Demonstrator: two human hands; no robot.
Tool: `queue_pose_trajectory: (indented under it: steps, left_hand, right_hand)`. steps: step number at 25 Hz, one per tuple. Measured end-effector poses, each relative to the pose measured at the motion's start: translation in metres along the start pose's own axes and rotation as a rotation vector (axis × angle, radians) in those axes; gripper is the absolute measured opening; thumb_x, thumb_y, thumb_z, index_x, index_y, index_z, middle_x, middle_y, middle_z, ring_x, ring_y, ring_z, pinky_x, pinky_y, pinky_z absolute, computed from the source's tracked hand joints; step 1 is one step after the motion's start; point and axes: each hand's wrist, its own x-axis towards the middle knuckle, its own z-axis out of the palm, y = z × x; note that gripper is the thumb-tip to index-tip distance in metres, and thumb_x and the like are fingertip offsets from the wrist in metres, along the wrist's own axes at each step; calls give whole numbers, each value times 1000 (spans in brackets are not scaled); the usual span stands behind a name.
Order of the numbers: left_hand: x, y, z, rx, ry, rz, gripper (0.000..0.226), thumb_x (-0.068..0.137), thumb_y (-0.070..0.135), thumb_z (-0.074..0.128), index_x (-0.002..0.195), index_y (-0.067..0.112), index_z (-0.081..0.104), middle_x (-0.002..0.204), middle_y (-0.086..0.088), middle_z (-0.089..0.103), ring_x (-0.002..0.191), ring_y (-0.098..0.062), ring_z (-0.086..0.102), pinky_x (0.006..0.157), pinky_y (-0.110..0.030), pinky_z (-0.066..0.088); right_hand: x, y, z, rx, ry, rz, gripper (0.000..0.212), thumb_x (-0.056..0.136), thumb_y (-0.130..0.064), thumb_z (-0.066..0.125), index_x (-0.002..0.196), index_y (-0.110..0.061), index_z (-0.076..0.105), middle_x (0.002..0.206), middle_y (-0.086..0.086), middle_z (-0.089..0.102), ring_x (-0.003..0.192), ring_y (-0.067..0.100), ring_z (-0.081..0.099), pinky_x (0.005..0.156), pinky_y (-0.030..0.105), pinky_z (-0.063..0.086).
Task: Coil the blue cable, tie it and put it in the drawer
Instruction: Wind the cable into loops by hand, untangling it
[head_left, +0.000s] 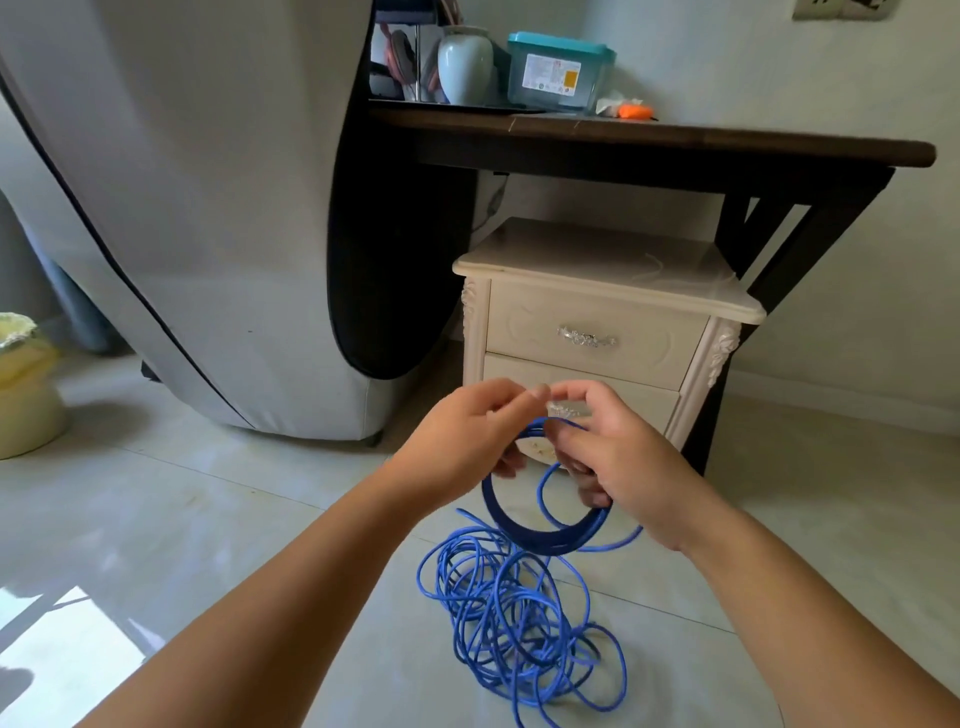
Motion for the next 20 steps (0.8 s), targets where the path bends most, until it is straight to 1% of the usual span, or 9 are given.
queue_pose_trajectory:
  steps: [2, 5, 7, 9, 11, 13, 15, 17, 20]
  left_hand:
    - [2, -1, 4, 141, -108, -21, 46, 99, 52, 41, 86, 13, 60, 69, 0, 59, 55, -11, 52, 58, -24, 46]
    - [4, -4, 10, -62, -241, -93, 57, 101, 52, 36, 83, 1, 55, 59, 4, 38, 50, -11, 33, 52, -24, 34]
    - [6, -2, 12, -282, -171, -110, 50, 103, 47, 37, 77, 6, 49, 59, 6, 28, 48, -9, 25, 49, -21, 28]
    - [9, -2, 9, -509, -30, -148, 47, 103, 46, 39, 66, 17, 39, 61, 4, 20, 48, -10, 22, 45, -20, 29]
    - [11, -6, 4, -688, 65, -206, 47, 103, 48, 39, 66, 19, 35, 66, 1, 16, 51, -12, 20, 44, -21, 29]
    - [10, -7, 3, -819, 119, -260, 47, 102, 49, 40, 67, 18, 37, 64, 2, 17, 51, -11, 19, 42, -20, 28]
    - [8, -3, 9, -915, 151, -290, 47, 103, 48, 40, 68, 17, 40, 59, 4, 21, 48, -10, 21, 42, -19, 28]
    - [8, -2, 16, -913, 144, -279, 46, 104, 46, 38, 72, 14, 45, 57, 3, 27, 47, -10, 27, 45, -20, 33]
    - [5, -4, 15, -862, 38, -263, 43, 107, 37, 34, 87, 7, 58, 61, -1, 43, 51, -12, 43, 54, -26, 45]
  right_hand:
    - [0, -2, 1, -119, -7, -48, 27, 99, -16, 50, 121, -30, 46, 50, -13, 49, 43, 6, 35, 48, 21, 30]
    - [2, -5, -2, 11, 70, -52, 31, 97, -10, 40, 122, -28, 47, 53, -7, 51, 42, 6, 40, 46, 18, 32]
    - [4, -4, -10, 229, 113, -12, 27, 96, -11, 40, 121, -17, 51, 59, 6, 57, 47, 16, 47, 50, 27, 41]
    - [3, 2, -17, 405, 15, 98, 28, 93, -24, 49, 113, -7, 59, 66, 11, 62, 63, 26, 61, 73, 41, 53]
    - [-2, 9, -15, 511, -93, 159, 34, 84, -34, 55, 100, -6, 65, 72, 11, 66, 79, 28, 65, 88, 44, 51]
    - [-5, 10, -9, 565, -65, 94, 27, 80, -30, 58, 90, -6, 65, 73, 8, 67, 82, 27, 65, 82, 36, 54]
    - [-5, 9, -2, 703, -12, 25, 20, 85, -25, 55, 87, -5, 60, 66, 6, 61, 70, 25, 63, 70, 31, 56]
    - [-2, 7, 0, 876, 1, 21, 21, 96, -22, 47, 88, -5, 56, 59, 1, 45, 53, 17, 50, 60, 31, 54]
    - [1, 3, -8, 820, 73, 59, 23, 102, -22, 42, 90, -6, 54, 54, -5, 31, 41, 9, 30, 49, 27, 46]
